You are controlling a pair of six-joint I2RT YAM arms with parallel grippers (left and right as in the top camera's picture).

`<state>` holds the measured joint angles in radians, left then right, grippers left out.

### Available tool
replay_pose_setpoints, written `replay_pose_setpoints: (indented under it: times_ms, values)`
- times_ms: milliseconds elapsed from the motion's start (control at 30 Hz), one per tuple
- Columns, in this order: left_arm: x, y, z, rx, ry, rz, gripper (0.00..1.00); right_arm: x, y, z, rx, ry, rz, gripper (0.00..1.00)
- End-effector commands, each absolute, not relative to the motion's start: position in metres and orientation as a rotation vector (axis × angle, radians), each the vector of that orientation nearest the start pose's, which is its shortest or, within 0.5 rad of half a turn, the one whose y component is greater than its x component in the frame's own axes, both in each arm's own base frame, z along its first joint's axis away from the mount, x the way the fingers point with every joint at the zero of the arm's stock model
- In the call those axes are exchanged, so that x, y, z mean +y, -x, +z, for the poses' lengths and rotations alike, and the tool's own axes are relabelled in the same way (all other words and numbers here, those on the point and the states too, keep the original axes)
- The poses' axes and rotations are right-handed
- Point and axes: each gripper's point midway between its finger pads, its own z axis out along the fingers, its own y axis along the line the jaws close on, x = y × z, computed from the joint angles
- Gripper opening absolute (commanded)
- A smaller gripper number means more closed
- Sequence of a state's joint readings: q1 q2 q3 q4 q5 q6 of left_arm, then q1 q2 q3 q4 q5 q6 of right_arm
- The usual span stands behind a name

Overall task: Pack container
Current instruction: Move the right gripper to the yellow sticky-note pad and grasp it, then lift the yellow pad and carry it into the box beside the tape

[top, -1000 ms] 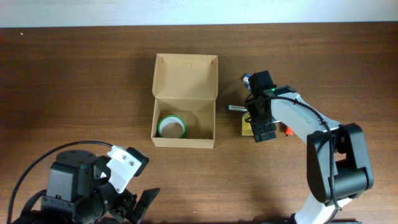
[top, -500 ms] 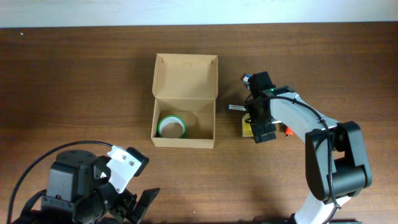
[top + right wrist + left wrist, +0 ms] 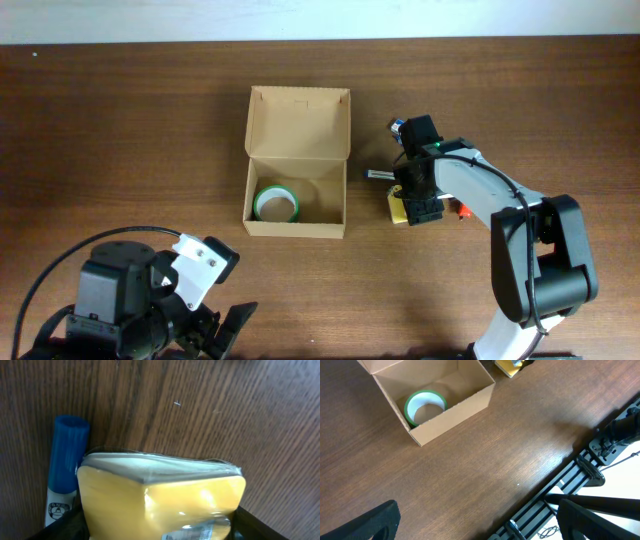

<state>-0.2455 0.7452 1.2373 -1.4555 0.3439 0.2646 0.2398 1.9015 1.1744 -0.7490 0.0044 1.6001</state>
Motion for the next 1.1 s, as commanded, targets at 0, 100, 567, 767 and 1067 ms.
replay_pose_setpoints:
  times_ms: [0, 100, 567, 767, 1067]
  values:
    - [-0.095, -0.128, 0.272, 2.373, -0.757, -0.451, 1.0, 0.087, -0.335, -0.008, 2.422, -1.971, 0.106, 0.71]
    - [-0.095, -0.128, 0.272, 2.373, -0.757, -0.451, 0.99, 0.091, -0.332, -0.008, 2.449, -1.979, 0.126, 0.7]
    - [-0.095, -0.128, 0.272, 2.373, -0.757, -0.451, 1.0, 0.115, -0.354, 0.07, 2.601, -1.742, 0.363, 0.61]
    - [-0.095, -0.128, 0.272, 2.373, -0.757, -0.451, 1.0, 0.12, -0.369, 0.129, 2.607, -1.526, 0.476, 0.6]
    - [-0.095, -0.128, 0.272, 2.373, -0.757, -0.451, 1.0, 0.145, -0.367, 0.174, 2.675, -1.236, 0.654, 0.54]
